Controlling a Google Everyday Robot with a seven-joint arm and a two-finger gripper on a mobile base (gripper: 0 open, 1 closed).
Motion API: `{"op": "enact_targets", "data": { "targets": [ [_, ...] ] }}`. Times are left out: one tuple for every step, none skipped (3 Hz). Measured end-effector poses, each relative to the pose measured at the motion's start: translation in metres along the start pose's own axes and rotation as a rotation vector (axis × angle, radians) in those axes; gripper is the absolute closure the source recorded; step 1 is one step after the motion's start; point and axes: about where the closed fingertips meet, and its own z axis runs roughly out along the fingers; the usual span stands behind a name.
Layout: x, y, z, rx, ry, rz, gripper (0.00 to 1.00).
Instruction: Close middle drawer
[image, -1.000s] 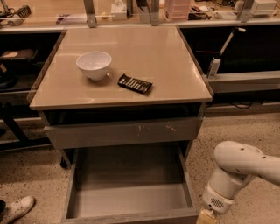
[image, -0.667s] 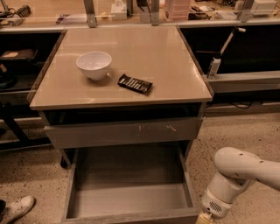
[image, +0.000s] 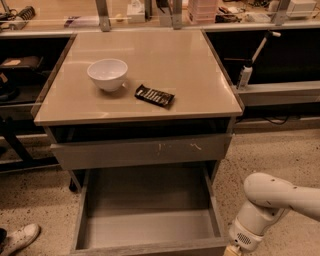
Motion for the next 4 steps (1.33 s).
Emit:
{"op": "enact_targets", "data": {
  "targets": [
    [0.0, -0.01, 0.006, -0.014, -0.042, 0.036, 1.0],
    [0.001, -0.024, 0.009, -0.019, -0.083, 0.069, 1.0],
    [0.001, -0.035, 0.013, -0.03, -0.107, 0.1, 1.0],
    [0.001, -0.035, 0.014, -0.03, -0.107, 0.1, 1.0]
  ]
}}
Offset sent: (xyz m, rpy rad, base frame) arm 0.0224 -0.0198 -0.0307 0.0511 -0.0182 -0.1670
